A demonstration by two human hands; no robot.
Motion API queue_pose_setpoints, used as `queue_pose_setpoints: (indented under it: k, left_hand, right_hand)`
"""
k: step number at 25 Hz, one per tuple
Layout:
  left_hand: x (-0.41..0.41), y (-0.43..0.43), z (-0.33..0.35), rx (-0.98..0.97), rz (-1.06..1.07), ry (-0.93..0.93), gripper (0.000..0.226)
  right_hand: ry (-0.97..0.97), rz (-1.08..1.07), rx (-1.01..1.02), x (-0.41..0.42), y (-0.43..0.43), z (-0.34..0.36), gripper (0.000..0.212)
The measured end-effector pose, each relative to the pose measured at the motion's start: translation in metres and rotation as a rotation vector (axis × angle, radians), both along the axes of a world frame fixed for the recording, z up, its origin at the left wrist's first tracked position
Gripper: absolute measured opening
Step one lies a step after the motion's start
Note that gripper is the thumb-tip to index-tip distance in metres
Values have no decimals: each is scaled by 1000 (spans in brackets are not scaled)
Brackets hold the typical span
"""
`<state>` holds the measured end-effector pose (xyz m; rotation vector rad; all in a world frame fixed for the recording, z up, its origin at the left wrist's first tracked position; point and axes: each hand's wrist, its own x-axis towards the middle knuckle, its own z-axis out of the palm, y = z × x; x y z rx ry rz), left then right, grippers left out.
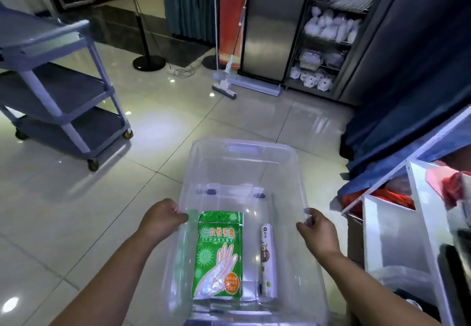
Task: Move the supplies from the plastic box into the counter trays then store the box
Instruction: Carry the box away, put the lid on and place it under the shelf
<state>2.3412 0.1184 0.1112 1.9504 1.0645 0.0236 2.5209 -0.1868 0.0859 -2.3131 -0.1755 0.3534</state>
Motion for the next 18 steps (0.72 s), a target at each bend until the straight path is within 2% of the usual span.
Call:
queue_pose_setpoints:
  k: [8, 12, 18]
  left_hand:
    - [218, 59, -10, 36, -366, 73, 17]
    - [322, 31, -34, 128, -576, 111, 15]
    - [448, -29, -89, 180, -711, 188, 14]
  right_hand:
    - [72, -416, 37, 95, 22, -6, 37]
    - [174, -623, 53, 121, -7, -31, 36]
    - [259, -701, -14, 212, -60, -84, 39]
